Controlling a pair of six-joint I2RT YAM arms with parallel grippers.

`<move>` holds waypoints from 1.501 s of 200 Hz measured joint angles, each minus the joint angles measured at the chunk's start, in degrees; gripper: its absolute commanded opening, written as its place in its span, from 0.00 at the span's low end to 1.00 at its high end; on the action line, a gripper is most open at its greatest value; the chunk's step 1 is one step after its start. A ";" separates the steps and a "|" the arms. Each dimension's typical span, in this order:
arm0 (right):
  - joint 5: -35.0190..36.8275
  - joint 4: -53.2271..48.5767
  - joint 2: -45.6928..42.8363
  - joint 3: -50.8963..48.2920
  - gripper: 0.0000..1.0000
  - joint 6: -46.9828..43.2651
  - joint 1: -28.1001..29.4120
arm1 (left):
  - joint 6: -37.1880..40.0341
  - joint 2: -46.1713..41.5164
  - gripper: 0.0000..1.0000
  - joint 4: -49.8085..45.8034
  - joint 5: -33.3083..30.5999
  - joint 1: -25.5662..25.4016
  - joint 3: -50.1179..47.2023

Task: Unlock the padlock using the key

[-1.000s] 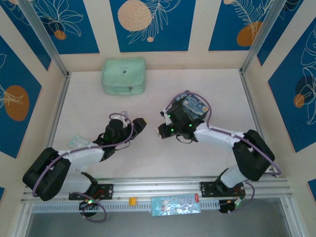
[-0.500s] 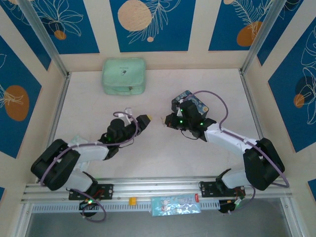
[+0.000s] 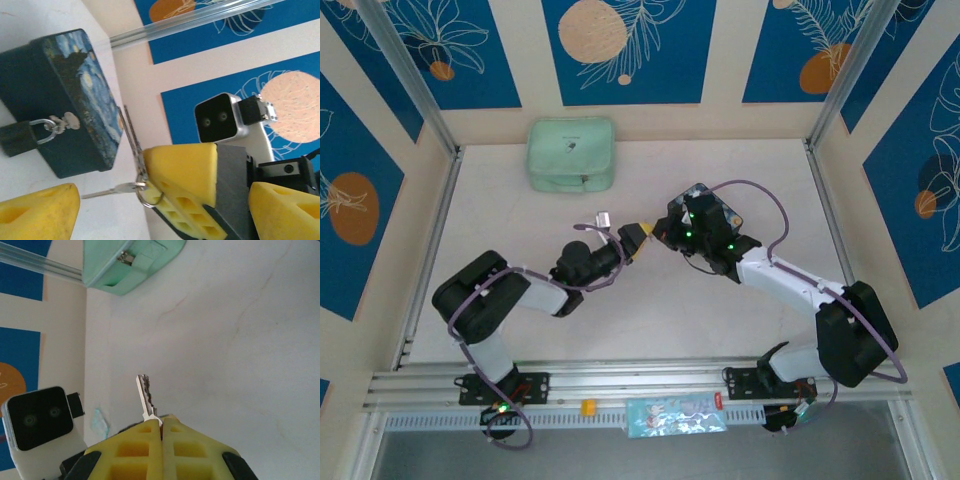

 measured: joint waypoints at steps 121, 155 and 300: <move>-1.55 6.03 3.13 0.20 0.00 5.25 0.46 | -4.72 0.59 0.88 -0.63 -4.63 -1.25 0.04; -1.90 6.12 3.13 0.15 0.00 6.73 0.55 | -4.66 0.61 0.88 -0.31 -4.83 -1.25 0.04; -1.42 7.52 3.78 -0.26 0.00 7.56 0.48 | -2.27 -2.62 0.77 -4.61 -5.88 -1.25 -0.72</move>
